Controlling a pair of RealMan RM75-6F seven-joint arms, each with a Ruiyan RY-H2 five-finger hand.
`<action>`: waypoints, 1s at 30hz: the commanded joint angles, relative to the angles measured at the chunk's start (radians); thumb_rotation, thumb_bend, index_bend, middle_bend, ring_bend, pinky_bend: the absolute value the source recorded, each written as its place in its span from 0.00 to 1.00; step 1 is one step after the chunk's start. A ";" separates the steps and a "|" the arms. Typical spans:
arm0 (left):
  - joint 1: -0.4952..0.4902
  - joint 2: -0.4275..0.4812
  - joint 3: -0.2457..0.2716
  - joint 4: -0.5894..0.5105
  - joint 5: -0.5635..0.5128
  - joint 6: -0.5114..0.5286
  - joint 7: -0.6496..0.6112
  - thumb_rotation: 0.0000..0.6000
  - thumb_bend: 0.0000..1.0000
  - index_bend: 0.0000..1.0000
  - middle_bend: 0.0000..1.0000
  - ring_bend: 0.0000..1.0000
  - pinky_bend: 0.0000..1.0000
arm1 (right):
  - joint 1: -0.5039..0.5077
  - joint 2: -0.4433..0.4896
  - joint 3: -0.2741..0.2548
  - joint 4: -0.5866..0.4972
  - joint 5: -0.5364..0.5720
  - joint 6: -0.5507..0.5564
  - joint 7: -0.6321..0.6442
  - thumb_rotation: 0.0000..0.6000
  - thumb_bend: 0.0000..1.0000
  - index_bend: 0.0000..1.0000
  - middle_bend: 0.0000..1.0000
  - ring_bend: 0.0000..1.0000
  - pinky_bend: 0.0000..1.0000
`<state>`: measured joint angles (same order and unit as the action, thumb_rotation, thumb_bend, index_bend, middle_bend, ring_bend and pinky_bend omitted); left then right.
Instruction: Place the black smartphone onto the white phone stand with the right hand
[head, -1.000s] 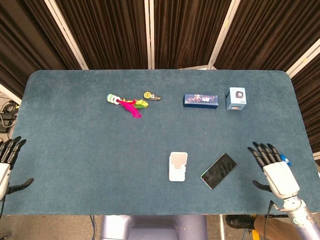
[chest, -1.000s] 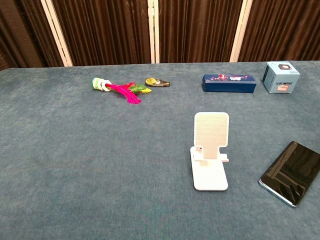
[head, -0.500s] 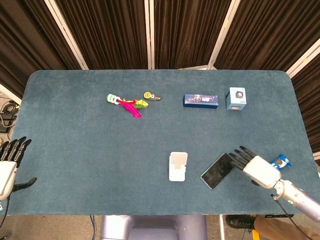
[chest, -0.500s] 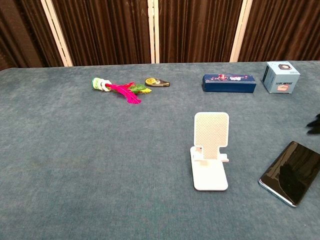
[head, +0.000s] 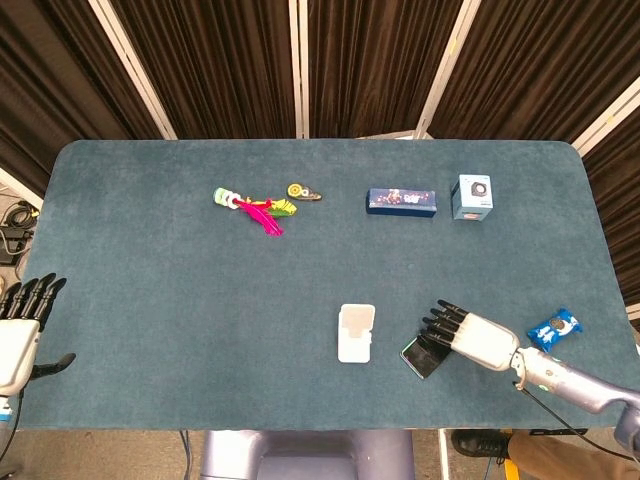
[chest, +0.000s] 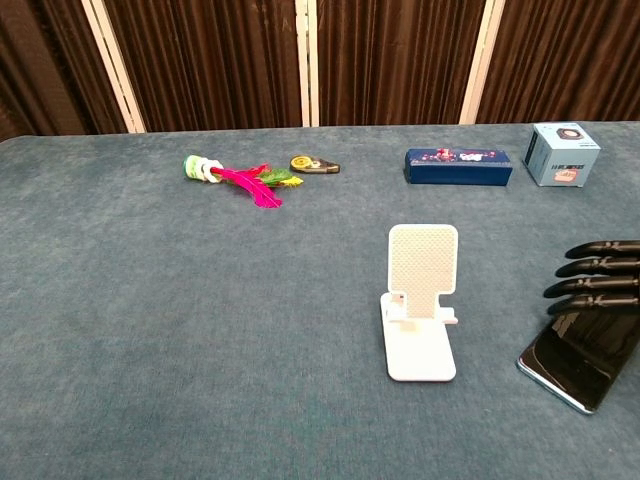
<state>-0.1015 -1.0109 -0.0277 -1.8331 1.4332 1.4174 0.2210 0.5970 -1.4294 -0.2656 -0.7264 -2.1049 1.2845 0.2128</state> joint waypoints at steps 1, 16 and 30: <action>-0.001 -0.002 -0.001 0.001 -0.004 -0.002 0.004 1.00 0.00 0.00 0.00 0.00 0.00 | 0.008 -0.010 -0.005 0.008 0.002 -0.010 -0.004 1.00 0.06 0.04 0.12 0.09 0.05; -0.005 -0.008 0.000 0.003 -0.011 -0.005 0.013 1.00 0.00 0.00 0.00 0.00 0.00 | 0.060 -0.022 -0.012 -0.066 0.031 -0.075 -0.047 1.00 0.06 0.04 0.08 0.07 0.05; -0.008 -0.007 0.001 0.006 -0.012 -0.009 0.007 1.00 0.00 0.00 0.00 0.00 0.00 | 0.093 -0.022 -0.030 -0.123 0.040 -0.124 -0.091 1.00 0.27 0.34 0.35 0.23 0.21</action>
<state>-0.1094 -1.0181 -0.0269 -1.8271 1.4213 1.4082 0.2281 0.6878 -1.4503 -0.2927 -0.8488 -2.0637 1.1617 0.1241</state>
